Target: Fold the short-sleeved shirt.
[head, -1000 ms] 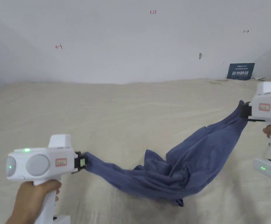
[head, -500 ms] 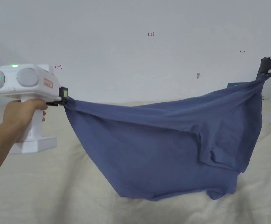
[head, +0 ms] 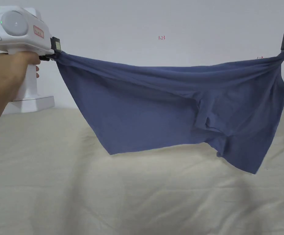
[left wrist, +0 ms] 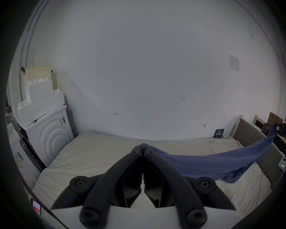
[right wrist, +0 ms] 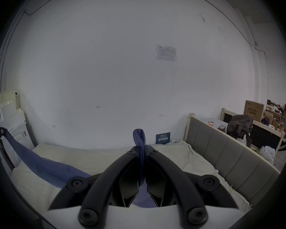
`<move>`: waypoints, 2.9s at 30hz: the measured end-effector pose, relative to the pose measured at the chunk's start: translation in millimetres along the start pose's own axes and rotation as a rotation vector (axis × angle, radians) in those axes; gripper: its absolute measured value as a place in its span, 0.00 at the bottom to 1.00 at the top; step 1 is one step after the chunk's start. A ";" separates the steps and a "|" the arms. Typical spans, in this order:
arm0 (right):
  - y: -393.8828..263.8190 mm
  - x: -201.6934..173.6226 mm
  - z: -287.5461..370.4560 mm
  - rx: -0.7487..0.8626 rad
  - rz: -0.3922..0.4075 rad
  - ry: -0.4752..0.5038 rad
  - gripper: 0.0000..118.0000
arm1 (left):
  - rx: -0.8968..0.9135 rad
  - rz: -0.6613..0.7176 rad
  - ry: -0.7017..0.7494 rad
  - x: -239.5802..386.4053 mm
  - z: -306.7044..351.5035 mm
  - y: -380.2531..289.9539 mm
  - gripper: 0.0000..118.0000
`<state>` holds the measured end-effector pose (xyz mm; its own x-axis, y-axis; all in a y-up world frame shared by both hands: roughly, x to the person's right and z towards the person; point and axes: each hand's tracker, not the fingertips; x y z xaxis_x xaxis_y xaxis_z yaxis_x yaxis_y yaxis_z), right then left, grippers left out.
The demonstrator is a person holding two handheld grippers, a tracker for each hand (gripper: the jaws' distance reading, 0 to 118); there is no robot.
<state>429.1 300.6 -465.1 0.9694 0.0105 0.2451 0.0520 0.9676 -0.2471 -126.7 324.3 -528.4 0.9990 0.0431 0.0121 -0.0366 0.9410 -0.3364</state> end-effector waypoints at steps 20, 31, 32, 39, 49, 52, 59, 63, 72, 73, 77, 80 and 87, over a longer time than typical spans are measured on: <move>-265.5 7.5 71.6 -0.387 -0.004 0.098 0.03 | -0.408 0.011 -0.061 -30.3 48.8 -307.8 0.00; -379.9 34.3 153.4 -0.546 -0.089 0.052 0.03 | -0.610 0.081 -0.049 -67.5 101.1 -440.7 0.00; -387.6 37.5 162.1 -0.562 -0.100 0.046 0.03 | -0.617 0.088 -0.047 -70.8 106.9 -448.3 0.00; -416.7 51.1 210.4 -0.621 -0.112 0.039 0.03 | -0.670 0.126 -0.053 -89.9 160.5 -480.9 0.00; -443.4 60.0 248.3 -0.690 -0.104 0.053 0.03 | -0.711 0.142 -0.041 -108.4 212.6 -498.7 0.00; -458.4 60.1 236.5 -0.732 -0.105 0.025 0.03 | -0.728 0.149 -0.026 -107.0 203.3 -506.6 0.00; -476.6 58.4 225.9 -0.783 -0.107 -0.006 0.03 | -0.767 0.089 0.011 -90.9 191.5 -519.4 0.00; -468.7 59.4 229.7 -0.769 -0.118 0.006 0.06 | -0.770 0.077 0.015 -87.1 194.3 -512.5 0.14; -412.3 42.5 244.1 -0.618 -0.075 0.046 0.73 | -0.637 0.010 0.055 -57.7 201.8 -468.1 0.99; -402.0 40.1 246.1 -0.581 -0.076 0.050 0.78 | -0.620 0.014 0.053 -56.9 201.1 -460.5 0.99; -363.5 29.7 252.0 -0.436 -0.084 0.079 0.82 | -0.483 0.034 0.007 -42.3 199.8 -420.6 0.99; -336.1 18.4 253.5 -0.324 -0.075 0.090 0.82 | -0.373 0.006 -0.007 -21.4 198.7 -388.8 0.99; -302.0 -11.3 262.4 -0.042 0.024 0.029 0.85 | -0.080 -0.076 -0.008 18.9 198.4 -348.7 0.91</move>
<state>339.5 74.4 -147.3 0.9769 0.0254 0.2120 0.0385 0.9557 -0.2918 -100.2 63.6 -224.0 0.9986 -0.0241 0.0477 0.0415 0.9119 -0.4083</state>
